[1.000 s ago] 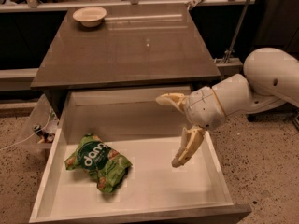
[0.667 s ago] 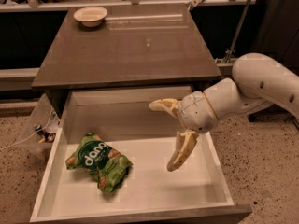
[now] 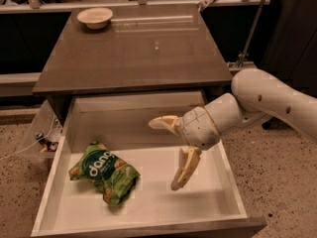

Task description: Close middle drawer

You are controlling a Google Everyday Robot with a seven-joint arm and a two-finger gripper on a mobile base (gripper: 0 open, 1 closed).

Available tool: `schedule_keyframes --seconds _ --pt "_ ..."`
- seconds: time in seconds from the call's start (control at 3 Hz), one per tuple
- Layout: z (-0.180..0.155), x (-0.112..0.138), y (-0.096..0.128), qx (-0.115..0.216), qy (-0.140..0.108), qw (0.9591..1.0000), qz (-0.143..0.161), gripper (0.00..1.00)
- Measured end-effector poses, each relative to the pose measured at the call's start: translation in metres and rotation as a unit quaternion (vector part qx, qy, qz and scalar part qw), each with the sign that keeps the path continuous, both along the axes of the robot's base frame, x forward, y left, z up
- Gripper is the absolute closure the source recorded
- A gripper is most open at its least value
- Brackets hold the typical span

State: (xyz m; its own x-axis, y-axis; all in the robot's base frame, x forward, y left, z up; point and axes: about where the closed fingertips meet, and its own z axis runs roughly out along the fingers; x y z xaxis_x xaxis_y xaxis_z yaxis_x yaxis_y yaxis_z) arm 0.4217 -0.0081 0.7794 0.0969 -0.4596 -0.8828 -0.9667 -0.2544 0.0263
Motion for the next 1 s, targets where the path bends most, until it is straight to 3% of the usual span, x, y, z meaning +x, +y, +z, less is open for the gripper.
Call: schedule_keyframes --seconds 0.33,0.67,1.0 --pt "-0.007 -0.008 0.008 -0.011 -0.006 0.9999 0.009 0.00" --pt "-0.015 -0.012 0.015 -0.045 -0.034 0.9984 0.000 0.00" --pt "-0.023 -0.014 0.018 -0.096 -0.075 0.9920 -0.033 0.00"
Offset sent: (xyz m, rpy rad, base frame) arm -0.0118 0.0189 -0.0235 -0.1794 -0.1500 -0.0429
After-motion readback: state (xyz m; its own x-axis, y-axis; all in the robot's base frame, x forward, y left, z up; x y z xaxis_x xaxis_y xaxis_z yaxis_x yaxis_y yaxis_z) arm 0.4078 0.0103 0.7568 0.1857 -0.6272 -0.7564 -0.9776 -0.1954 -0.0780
